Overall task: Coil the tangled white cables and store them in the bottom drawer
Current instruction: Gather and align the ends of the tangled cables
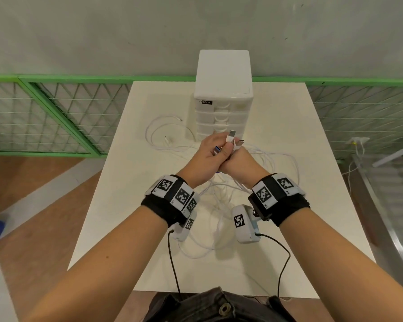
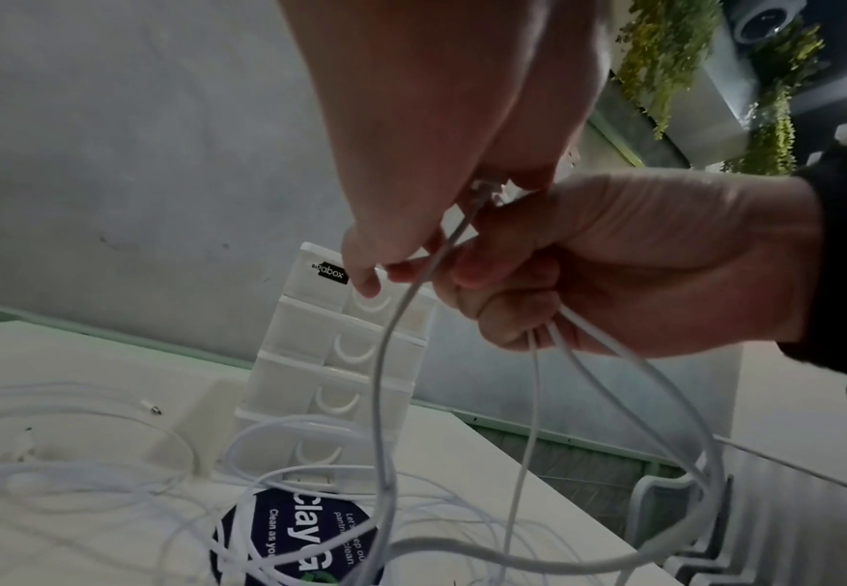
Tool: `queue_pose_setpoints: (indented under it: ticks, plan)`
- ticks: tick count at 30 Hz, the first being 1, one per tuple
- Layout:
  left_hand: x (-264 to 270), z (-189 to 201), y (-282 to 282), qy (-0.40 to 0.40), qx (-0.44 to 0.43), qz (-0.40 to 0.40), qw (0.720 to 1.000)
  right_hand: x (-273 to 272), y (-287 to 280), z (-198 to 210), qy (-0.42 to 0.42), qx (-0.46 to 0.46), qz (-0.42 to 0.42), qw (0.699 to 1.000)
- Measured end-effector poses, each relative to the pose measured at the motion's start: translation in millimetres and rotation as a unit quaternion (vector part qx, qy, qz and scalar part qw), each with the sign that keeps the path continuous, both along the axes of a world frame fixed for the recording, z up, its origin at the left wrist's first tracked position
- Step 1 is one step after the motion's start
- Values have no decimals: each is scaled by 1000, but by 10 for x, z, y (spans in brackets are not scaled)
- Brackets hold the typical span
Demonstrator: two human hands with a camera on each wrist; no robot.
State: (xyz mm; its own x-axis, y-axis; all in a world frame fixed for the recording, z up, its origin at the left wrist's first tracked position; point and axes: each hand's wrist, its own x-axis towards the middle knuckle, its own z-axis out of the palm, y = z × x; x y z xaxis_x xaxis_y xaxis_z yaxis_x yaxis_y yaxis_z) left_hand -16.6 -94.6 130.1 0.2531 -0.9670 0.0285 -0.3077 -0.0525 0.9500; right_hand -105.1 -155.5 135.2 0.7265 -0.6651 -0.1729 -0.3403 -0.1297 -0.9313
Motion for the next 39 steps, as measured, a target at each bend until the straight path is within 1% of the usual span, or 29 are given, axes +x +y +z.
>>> queue_pose_setpoints:
  ticks: [1, 4, 5, 7, 8, 11, 14, 16, 18, 21, 24, 26, 28, 29, 31, 33, 36, 39]
  plan:
    - [-10, -1, 3, 13, 3, -4, 1000, 5, -14, -6, 35, -34, 22, 999]
    - [-73, 36, 22, 70, 7, -4, 998, 7, -6, 6, 76, -19, 40, 996]
    - [-91, 51, 28, 83, -1, -1, 997, -1, -9, -1, 82, -29, 47, 995]
    - [-114, 56, 35, 95, -19, 4, 995, -40, 7, -3, 52, 2, 45, 998]
    - [-119, 51, 33, 88, -25, 9, 996, -58, 23, 8, 34, 31, 40, 998]
    - [-100, 12, 14, 70, -33, 18, 997, -101, 22, -21, 13, 57, 32, 998]
    - [-92, 22, 34, 109, -29, 33, 993, -123, 39, -30, -6, 98, 12, 995]
    - [-100, 8, 58, 103, -25, 25, 994, -140, 34, -47, -22, 125, 4, 992]
    - [-104, -35, 65, 95, -34, 23, 995, -154, 36, -45, -41, 138, -9, 990]
    - [-89, -38, 51, 122, -61, 17, 991, -156, 7, -64, -74, 157, -44, 984]
    - [-100, 20, 34, 147, -72, 28, 986, -157, 16, -41, -92, 169, -38, 981]
    - [-102, 48, 27, 130, -70, 65, 987, -155, 29, -6, -77, 158, -10, 984]
    - [-84, 20, 4, 104, -65, 77, 989, -166, 36, 39, -23, 109, 24, 993]
    - [-81, 3, 2, 92, -59, 74, 991, -179, 27, 41, -2, 88, 39, 995]
    - [-77, -20, -6, 84, -43, 67, 993, -196, -17, 4, 22, 87, 58, 994]
    - [-91, -11, -5, 101, -28, 47, 993, -193, -56, -46, 34, 94, 42, 994]
    - [-115, -11, -10, 128, -18, 15, 991, -149, -60, -70, -16, 127, 3, 992]
    - [-137, -53, -27, 138, -20, 15, 990, -104, -24, -39, -38, 153, 1, 988]
